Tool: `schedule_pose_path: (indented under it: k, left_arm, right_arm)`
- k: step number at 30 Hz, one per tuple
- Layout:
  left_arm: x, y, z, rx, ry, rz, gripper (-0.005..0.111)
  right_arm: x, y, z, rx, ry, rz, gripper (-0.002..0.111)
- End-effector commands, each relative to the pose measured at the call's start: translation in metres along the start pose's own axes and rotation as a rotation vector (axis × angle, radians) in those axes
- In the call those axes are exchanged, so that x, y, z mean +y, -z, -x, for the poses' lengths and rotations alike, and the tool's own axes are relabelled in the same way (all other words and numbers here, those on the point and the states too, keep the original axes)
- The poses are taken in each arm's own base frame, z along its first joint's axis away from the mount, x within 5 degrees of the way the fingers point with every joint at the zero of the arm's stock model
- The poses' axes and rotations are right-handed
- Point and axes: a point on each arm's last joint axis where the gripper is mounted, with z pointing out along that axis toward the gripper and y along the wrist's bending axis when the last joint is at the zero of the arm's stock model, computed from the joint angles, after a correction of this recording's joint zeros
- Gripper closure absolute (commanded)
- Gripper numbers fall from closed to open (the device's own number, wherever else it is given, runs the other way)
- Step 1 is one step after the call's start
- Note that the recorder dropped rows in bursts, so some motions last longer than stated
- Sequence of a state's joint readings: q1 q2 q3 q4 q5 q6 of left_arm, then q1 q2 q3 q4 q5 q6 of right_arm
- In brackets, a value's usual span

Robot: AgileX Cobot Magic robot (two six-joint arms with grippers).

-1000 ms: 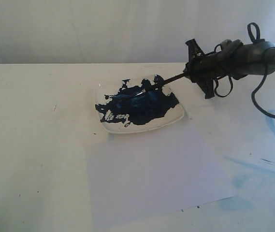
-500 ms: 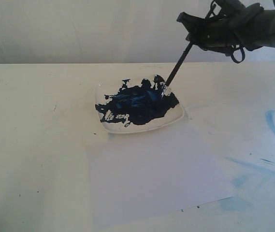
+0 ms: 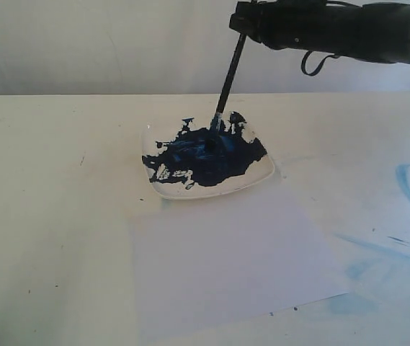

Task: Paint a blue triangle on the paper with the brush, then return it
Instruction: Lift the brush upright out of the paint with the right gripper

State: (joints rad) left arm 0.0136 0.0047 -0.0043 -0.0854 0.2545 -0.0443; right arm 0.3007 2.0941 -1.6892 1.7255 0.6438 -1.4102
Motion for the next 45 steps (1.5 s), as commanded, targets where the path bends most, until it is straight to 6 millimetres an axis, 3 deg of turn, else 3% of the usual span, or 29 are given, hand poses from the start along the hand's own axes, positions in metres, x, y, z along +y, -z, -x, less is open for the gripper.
schedule_pose_path:
  k: [1,9,19,26,36,45]
  left_arm:
    - [0.0,0.0,-0.001,0.0,0.002,-0.005,0.107]
    - [0.0,0.0,-0.001,0.0,0.002,-0.005,0.107]
    - [0.0,0.0,-0.001,0.0,0.002,-0.005,0.107]
    - [0.0,0.0,-0.001,0.0,0.002,-0.005,0.107]
    - [0.0,0.0,-0.001,0.0,-0.006,-0.001,0.107]
    - [0.002,0.001,0.014,-0.17,-0.006,0.016,0.107]
  right_arm:
    - [0.007,0.003,0.005,-0.018,0.151,0.065,0.108]
    - [0.01,0.004,0.007,-0.022,0.148,0.079,0.108]
    - [0.028,0.012,0.017,-0.054,0.359,0.19,0.108]
    - [0.042,0.041,0.036,-0.102,0.397,0.377,0.108]
    - [0.051,0.087,0.056,-0.142,0.425,0.465,0.108]
    - [0.053,0.091,0.056,-0.141,0.422,0.462,0.108]
